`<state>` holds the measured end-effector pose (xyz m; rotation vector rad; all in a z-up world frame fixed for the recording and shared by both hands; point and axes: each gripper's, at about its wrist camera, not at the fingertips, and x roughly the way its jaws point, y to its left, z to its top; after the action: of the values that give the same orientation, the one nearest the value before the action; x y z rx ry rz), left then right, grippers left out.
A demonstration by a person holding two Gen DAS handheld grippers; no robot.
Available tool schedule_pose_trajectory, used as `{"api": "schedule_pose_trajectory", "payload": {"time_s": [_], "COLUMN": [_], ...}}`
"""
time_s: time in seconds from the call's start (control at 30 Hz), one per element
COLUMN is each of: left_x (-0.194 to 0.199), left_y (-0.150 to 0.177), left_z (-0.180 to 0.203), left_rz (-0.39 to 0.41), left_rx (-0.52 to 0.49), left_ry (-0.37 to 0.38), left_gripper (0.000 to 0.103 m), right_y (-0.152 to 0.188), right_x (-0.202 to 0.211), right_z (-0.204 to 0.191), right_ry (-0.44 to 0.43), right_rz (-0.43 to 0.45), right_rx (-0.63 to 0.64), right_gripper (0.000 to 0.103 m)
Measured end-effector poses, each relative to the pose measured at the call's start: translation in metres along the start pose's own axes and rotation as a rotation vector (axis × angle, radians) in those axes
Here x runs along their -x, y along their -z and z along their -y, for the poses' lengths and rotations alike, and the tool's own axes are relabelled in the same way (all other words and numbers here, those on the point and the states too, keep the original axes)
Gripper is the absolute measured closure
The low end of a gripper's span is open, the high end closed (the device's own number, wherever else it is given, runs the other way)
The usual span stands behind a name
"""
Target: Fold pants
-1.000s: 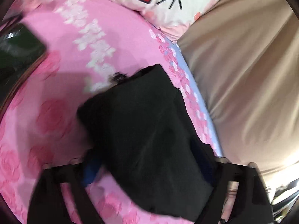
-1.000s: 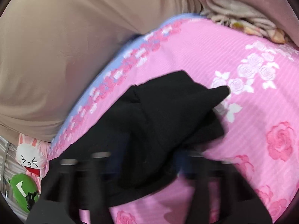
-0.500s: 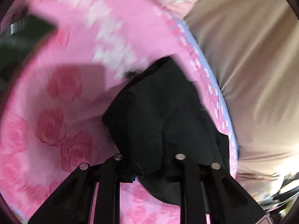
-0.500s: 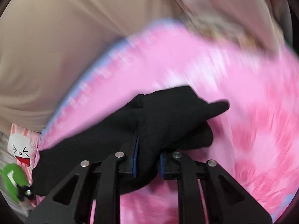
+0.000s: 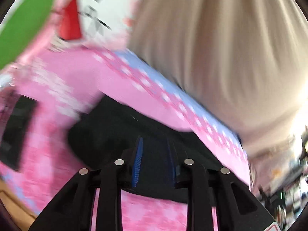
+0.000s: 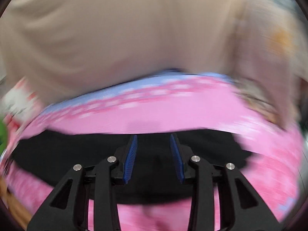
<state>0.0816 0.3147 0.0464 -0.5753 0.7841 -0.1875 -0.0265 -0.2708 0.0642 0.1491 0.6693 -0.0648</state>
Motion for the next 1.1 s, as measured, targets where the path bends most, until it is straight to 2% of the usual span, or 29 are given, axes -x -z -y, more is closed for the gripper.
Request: {"api": "schedule_pose_trajectory", "payload": {"time_s": [0.03,0.1,0.2,0.27,0.33,0.4,0.43,0.47,0.53,0.57,0.6,0.63,0.7,0.73,0.77,0.8,0.93,1.03,1.1], "left_x": [-0.021,-0.060,-0.101,-0.099,-0.095,-0.092,-0.093,-0.093,-0.096,-0.096,-0.096,-0.094,-0.090,-0.087,-0.088,-0.086,-0.088,-0.094,-0.091], "left_y": [0.010,0.031,0.064,0.069,0.069,0.069,0.069,0.070,0.064,0.065,0.066,0.068,0.073,0.075,0.076,0.078,0.081,0.076,0.076], "left_z": [0.009,0.019,0.013,0.004,-0.009,-0.023,-0.028,-0.036,-0.044,-0.046,-0.045,-0.043,-0.037,-0.036,-0.036,-0.035,-0.032,-0.036,-0.035], "left_rz": [-0.054,-0.151,-0.254,-0.225,-0.236,-0.246,-0.251,-0.257,-0.265,-0.263,-0.257,-0.247,-0.219,-0.209,-0.199,-0.187,-0.171,-0.162,-0.156], "left_rx": [-0.024,-0.063,-0.090,-0.090,-0.049,-0.016,-0.006,0.019,0.052,0.055,0.042,0.026,-0.028,-0.046,-0.063,-0.076,-0.096,-0.111,-0.123], "left_ry": [0.015,0.011,-0.061,-0.032,0.022,0.058,0.058,0.095,0.142,0.155,0.159,0.156,0.145,0.142,0.144,0.154,0.195,0.195,0.185], "left_gripper": [0.079,0.079,0.079,0.079,0.080,0.089,0.096,0.096,0.096,0.096,0.096,0.096,0.096,0.096,0.096,0.095,0.086,0.083,0.083], "right_y": [-0.004,-0.005,-0.010,-0.015,-0.015,-0.015,-0.013,-0.012,-0.006,-0.012,-0.018,-0.023,-0.032,-0.034,-0.035,-0.033,-0.006,0.014,0.023], "right_x": [-0.024,-0.058,-0.110,-0.145,-0.170,-0.200,-0.212,-0.234,-0.284,-0.286,-0.292,-0.292,-0.272,-0.261,-0.240,-0.228,-0.207,-0.211,-0.217], "right_z": [-0.034,-0.089,-0.158,-0.194,-0.225,-0.247,-0.257,-0.267,-0.276,-0.278,-0.278,-0.279,-0.288,-0.295,-0.311,-0.325,-0.408,-0.453,-0.469], "right_ry": [-0.095,-0.182,-0.287,-0.330,-0.365,-0.413,-0.415,-0.400,-0.311,-0.340,-0.322,-0.303,-0.206,-0.220,-0.285,-0.354,-0.538,-0.587,-0.591], "right_rz": [-0.037,-0.097,-0.181,-0.234,-0.283,-0.347,-0.360,-0.380,-0.415,-0.349,-0.344,-0.346,-0.277,-0.242,-0.203,-0.201,-0.244,-0.274,-0.285], "right_rx": [0.045,0.133,0.235,0.279,0.310,0.311,0.315,0.321,0.343,0.337,0.336,0.322,0.327,0.345,0.368,0.389,0.574,0.671,0.694], "right_gripper": [0.068,0.068,0.068,0.068,0.068,0.069,0.069,0.069,0.075,0.083,0.084,0.084,0.080,0.080,0.080,0.079,0.079,0.080,0.080]}}
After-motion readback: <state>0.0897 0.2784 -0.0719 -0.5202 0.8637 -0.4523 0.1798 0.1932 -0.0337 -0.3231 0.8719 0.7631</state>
